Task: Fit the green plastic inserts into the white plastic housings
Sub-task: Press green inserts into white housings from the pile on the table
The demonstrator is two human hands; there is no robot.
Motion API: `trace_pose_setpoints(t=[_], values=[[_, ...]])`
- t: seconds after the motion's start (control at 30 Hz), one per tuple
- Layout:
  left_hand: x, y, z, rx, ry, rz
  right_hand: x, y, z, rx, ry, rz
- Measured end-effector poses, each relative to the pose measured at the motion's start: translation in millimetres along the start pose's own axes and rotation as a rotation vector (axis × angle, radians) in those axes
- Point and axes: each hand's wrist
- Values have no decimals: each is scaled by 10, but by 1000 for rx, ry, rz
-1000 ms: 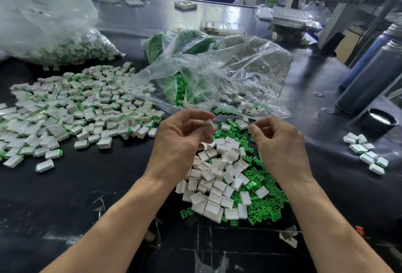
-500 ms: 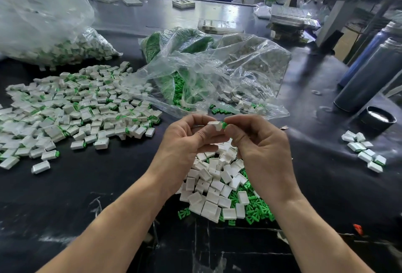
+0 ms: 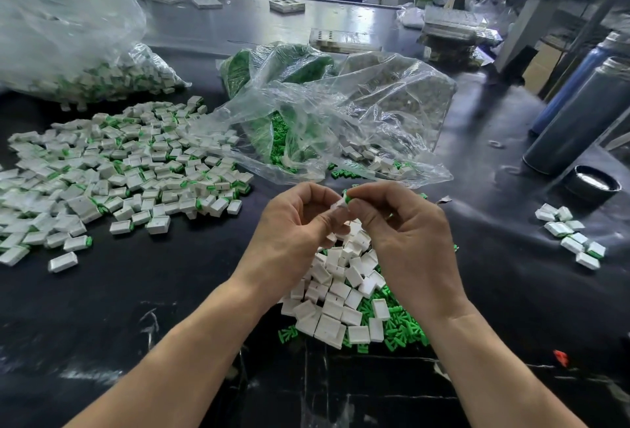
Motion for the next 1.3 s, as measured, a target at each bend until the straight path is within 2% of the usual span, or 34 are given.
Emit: trace_pose_setpoints(t=[0.2, 0.37, 0.47, 0.57, 0.7, 0.9, 1.13, 1.3], values=[[30, -31, -5, -24, 22, -71, -18, -17, -16, 31, 7, 18], [24, -25, -5, -30, 34, -30, -20, -7, -33, 66, 173, -233], [18, -31, -9, -37, 41, -8, -33, -8, -35, 92, 199, -285], [9, -14, -14, -53, 54, 4, -32, 4, -22, 70, 160, -236], [2, -11, -11, -49, 58, -18, -63, -11, -11, 20, 67, 0], [0, -20, 8, -66, 71, -124, -64, -3, 5, 16, 59, 99], [4, 9, 25, -84, 106, -169, -60, 32, 33, 2, 26, 120], [36, 19, 22, -125, 89, -42, -46, 44, 45, -1, 54, -7]])
Point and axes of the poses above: each hand's wrist, its own z-axis away from the middle knuckle, its own y-axis out of the palm, x = y × z, and after that the axes turned 8 degrees about y, right-handed
